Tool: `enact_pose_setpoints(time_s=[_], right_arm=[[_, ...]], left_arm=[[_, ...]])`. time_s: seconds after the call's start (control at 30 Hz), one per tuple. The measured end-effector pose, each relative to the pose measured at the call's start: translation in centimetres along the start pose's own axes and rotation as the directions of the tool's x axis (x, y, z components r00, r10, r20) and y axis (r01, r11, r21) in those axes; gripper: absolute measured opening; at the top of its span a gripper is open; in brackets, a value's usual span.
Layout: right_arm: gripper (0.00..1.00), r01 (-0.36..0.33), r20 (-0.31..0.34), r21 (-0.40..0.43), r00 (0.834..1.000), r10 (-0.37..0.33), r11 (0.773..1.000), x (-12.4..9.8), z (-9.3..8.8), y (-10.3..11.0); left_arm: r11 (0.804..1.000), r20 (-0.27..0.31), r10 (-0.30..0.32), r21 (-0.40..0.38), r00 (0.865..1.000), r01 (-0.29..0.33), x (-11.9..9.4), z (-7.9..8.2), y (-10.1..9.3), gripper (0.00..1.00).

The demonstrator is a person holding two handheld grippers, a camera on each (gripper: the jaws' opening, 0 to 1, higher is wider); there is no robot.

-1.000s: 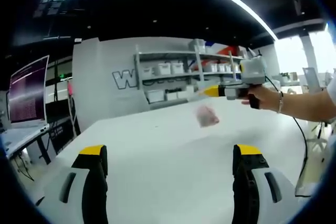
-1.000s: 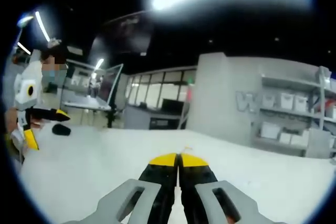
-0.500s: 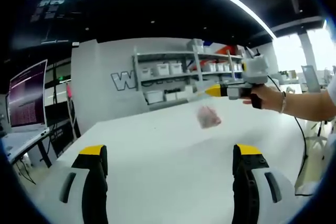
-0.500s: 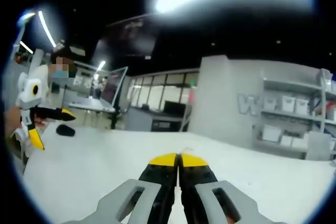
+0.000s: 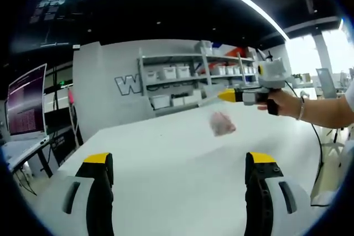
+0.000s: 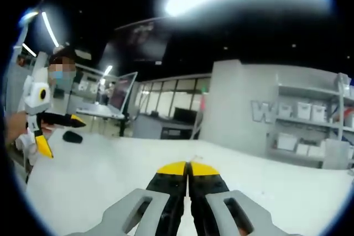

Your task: Open the resealable bag by pulling the two sides of the seal apart until the entire bag opening is separated and visibly accessible.

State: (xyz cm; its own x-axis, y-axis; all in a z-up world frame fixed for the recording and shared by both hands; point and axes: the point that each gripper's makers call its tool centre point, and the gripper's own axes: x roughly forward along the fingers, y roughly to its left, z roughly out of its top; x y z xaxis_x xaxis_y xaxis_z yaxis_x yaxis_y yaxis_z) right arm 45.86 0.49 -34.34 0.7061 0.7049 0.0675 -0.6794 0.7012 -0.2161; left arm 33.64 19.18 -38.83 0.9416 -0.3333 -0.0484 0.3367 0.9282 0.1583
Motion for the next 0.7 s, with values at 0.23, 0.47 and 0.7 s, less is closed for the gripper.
enact_pose_setpoints(time_s=[0.23, 0.47, 0.7], right_arm=[[0.00, -0.014, 0.003, 0.002, 1.000, 0.014, 1.000, -0.4, -0.2, 0.6], [0.00, -0.022, 0.007, 0.000, 1.000, 0.022, 1.000, -0.9, -0.2, 1.1], [0.00, -0.027, 0.011, 0.002, 1.000, 0.027, 1.000, -1.3, -0.2, 1.4]], left_arm=[[1.000, -0.007, 0.000, -0.003, 1.000, 0.000, 0.1, -0.3, -0.1, 0.97], [1.000, -0.007, -0.004, -0.004, 1.000, 0.004, 0.2, -0.4, -0.3, 0.97], [1.000, -0.008, -0.006, -0.003, 1.000, 0.006, 0.2, -0.5, -0.5, 0.97]])
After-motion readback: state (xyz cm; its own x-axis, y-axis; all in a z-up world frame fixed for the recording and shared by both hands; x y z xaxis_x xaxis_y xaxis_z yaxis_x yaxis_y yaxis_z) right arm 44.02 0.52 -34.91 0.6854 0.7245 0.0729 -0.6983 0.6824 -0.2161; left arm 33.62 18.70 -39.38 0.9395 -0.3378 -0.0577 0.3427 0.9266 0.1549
